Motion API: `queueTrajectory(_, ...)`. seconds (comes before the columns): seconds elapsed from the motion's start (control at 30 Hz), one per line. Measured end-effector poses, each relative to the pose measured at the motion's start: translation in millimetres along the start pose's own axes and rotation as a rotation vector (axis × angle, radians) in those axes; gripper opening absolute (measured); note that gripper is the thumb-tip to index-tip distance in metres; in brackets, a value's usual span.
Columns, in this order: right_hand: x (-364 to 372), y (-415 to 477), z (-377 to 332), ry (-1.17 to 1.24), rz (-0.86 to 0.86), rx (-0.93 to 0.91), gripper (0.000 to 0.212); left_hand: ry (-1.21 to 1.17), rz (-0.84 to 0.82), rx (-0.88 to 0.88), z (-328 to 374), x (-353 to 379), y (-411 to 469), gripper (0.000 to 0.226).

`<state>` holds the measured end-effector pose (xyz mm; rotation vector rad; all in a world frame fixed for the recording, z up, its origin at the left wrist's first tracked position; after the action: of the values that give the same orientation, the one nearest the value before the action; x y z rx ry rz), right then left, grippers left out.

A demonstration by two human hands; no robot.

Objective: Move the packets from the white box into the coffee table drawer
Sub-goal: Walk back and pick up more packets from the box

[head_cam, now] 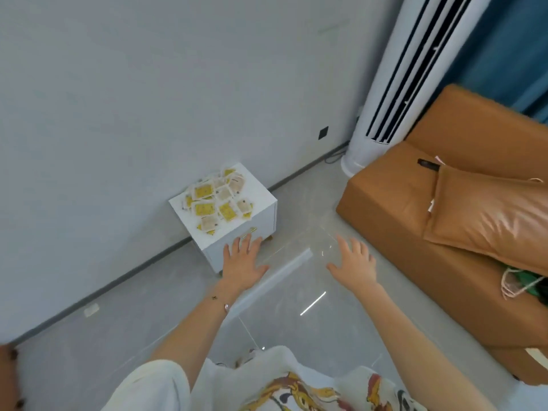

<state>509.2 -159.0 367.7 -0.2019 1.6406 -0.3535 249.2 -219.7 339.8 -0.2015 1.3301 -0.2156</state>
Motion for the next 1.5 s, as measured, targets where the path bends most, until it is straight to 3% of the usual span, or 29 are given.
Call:
queueTrajectory(0.3,-4.9,97.2,-100.3,-0.011,-0.198,-0.162,0.083,-0.090,0.017,-0.247,-92.1,-19.4,33.9,0.075)
queueTrajectory(0.43,4.2,154.8,-137.3,-0.057,-0.240,-0.165,0.087,-0.094,-0.006,-0.289,-141.6,-10.6,77.1,0.086)
queueTrajectory(0.63,5.8,228.9,-173.7,-0.069,-0.225,-0.139,0.081,-0.132,-0.125,-0.346,-205.5,11.7,144.4,0.074)
queueTrajectory(0.77,21.6,262.9,-211.0,-0.075,-0.324,-0.164,0.083,-0.176,-0.164,-0.369,-228.9,14.2,179.9,0.075)
queueTrajectory(0.93,87.6,306.6,-270.0,-0.164,-0.460,-0.224,0.082,-0.313,-0.203,-0.489,-259.1,54.0,212.0,0.072)
queueTrajectory(1.13,203.0,376.0,-350.7,-0.179,-0.541,-0.312,0.081,-0.429,-0.173,-0.706,-318.9,139.4,256.5,0.095)
queueTrajectory(1.23,257.4,413.4,-379.6,-0.181,-0.511,-0.361,0.087,-0.453,-0.151,-0.817,-353.8,189.4,273.8,0.076)
queueTrajectory(1.33,301.3,445.0,-400.3,-0.092,-0.515,-0.336,0.099,-0.473,-0.045,-0.892,-384.3,228.5,293.0,0.074)
queueTrajectory(1.5,332.6,460.9,-415.2,-0.097,-0.419,-0.301,0.098,-0.651,0.148,-1.152,-394.8,261.1,313.0,0.103)
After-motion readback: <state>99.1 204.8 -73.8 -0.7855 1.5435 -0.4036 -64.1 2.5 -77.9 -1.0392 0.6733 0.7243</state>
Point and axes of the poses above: each hand's wrist, its own y-axis towards the middle knuckle, its own x-axis out of the palm, z = x × y, the point moved 8 cm from there along y, towards the middle knuckle, and after that the axes turned 10 degrees about x, right-handed, at the moved point
